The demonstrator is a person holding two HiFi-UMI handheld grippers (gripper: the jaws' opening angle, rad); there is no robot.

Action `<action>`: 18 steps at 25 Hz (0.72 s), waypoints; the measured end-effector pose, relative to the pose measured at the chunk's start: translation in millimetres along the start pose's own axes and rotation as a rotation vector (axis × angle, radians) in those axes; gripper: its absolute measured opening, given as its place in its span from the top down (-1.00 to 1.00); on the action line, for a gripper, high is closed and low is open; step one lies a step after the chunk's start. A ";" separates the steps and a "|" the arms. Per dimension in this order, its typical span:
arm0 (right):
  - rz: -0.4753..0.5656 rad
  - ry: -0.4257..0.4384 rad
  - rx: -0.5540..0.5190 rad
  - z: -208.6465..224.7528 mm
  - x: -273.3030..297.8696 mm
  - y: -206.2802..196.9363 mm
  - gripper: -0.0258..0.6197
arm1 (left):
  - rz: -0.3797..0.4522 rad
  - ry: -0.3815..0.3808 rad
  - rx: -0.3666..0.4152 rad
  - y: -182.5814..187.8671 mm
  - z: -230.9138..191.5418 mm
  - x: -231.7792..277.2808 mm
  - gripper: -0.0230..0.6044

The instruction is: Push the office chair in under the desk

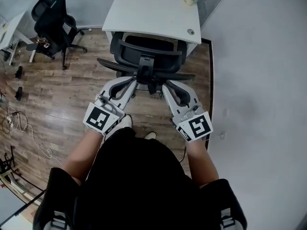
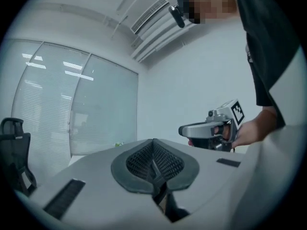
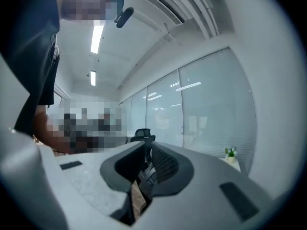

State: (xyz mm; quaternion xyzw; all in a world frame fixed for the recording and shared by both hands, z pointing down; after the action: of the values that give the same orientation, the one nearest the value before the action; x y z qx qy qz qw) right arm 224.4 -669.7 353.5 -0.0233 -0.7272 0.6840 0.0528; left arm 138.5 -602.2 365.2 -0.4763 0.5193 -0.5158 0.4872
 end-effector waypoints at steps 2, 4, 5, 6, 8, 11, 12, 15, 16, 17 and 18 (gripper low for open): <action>0.006 -0.023 0.001 5.3 -1.7 3.9 0.84 | 0.000 0.018 0.029 4.0 1.5 4.6 0.95; 0.005 -0.039 -0.003 9.8 -3.1 6.1 0.89 | 0.001 0.024 0.034 4.8 2.9 9.3 0.95; 0.003 -0.041 -0.007 10.6 -3.3 6.6 0.91 | -0.002 0.029 0.032 4.4 3.0 11.0 0.95; 0.000 -0.039 -0.012 10.5 -3.2 6.8 0.91 | -0.004 0.033 0.028 3.7 3.2 12.2 0.95; -0.003 -0.034 -0.022 9.4 -3.0 7.9 0.91 | 0.008 0.024 0.025 4.3 6.4 14.2 0.95; -0.005 -0.031 -0.034 9.5 -3.3 8.9 0.91 | 0.002 0.010 0.033 3.6 10.7 17.4 0.95; -0.005 -0.030 -0.034 10.0 -3.5 8.4 0.92 | 0.000 0.010 0.033 2.4 10.8 18.4 0.95; -0.006 -0.028 -0.032 11.1 -3.1 6.4 0.92 | -0.002 0.018 0.034 1.1 9.1 20.0 0.94; -0.005 -0.026 -0.030 11.2 -2.7 6.1 0.91 | -0.003 0.018 0.035 2.0 9.1 20.5 0.95; -0.004 -0.025 -0.029 11.5 -2.4 5.9 0.91 | -0.003 0.014 0.035 2.0 9.5 21.0 0.95; -0.003 -0.024 -0.027 11.8 -2.4 5.8 0.92 | -0.003 0.011 0.035 1.0 9.7 21.4 0.95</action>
State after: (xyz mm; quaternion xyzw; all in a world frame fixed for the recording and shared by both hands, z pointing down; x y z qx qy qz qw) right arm 225.3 -681.2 346.9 -0.0146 -0.7369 0.6744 0.0447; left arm 146.7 -624.2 364.0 -0.4657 0.5121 -0.5282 0.4918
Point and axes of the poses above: the fingertips, and each gripper's own axes: x forward along the fingers, z to its right, y out of its top, the point moved 1 cm from there along -x, backward along the fingers, and after that the axes turned 6 degrees about y, right-handed, at the moved point
